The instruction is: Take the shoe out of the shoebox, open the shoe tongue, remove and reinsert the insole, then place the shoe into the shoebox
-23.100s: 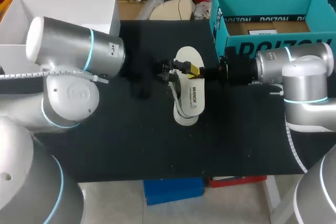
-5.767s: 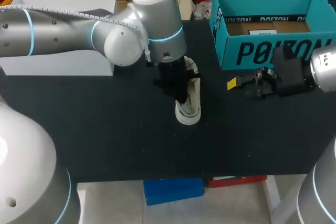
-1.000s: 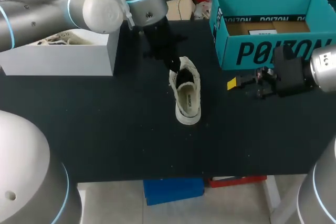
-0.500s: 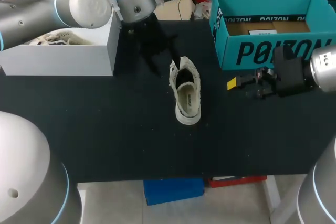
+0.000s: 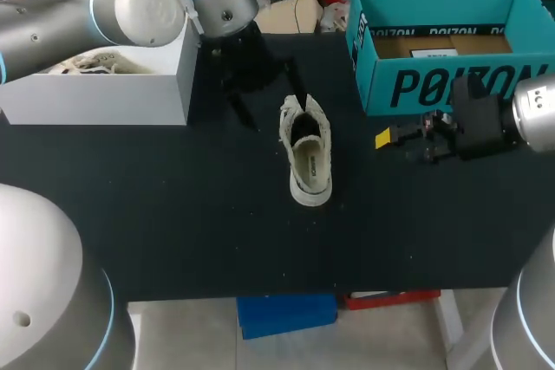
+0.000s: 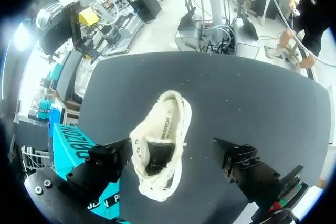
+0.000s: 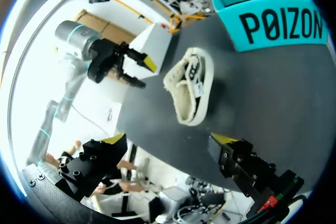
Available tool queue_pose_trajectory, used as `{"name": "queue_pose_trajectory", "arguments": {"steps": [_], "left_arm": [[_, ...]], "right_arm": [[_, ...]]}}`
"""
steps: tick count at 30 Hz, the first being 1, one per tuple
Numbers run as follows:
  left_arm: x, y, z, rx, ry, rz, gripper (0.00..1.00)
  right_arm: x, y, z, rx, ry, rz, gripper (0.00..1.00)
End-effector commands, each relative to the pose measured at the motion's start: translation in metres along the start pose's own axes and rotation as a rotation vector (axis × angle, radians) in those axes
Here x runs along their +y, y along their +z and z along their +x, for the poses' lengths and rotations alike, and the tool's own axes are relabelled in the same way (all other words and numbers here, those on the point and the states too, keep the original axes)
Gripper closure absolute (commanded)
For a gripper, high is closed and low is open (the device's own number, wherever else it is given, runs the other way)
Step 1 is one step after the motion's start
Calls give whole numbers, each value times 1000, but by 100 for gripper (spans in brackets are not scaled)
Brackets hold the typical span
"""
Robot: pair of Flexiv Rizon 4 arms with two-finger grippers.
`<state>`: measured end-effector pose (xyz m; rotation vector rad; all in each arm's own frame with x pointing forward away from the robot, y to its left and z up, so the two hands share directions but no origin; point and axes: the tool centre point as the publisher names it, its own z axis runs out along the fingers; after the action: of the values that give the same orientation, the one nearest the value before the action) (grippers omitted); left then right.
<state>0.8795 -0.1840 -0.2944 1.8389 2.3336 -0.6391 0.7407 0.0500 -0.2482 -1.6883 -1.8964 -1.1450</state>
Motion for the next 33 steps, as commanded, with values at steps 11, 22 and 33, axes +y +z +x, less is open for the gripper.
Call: {"name": "queue_pose_trajectory", "arguments": {"steps": [11, 22, 33], "left_arm": [[0, 0, 0, 2, 1, -2, 0], [25, 19, 13, 144, 194, -219, 60], [48, 50, 11, 172, 235, -193, 54]], "right_arm": [[0, 0, 0, -2, 0, 1, 0], [0, 0, 0, -2, 0, 1, 0], [0, 0, 0, -2, 0, 1, 0]]}}
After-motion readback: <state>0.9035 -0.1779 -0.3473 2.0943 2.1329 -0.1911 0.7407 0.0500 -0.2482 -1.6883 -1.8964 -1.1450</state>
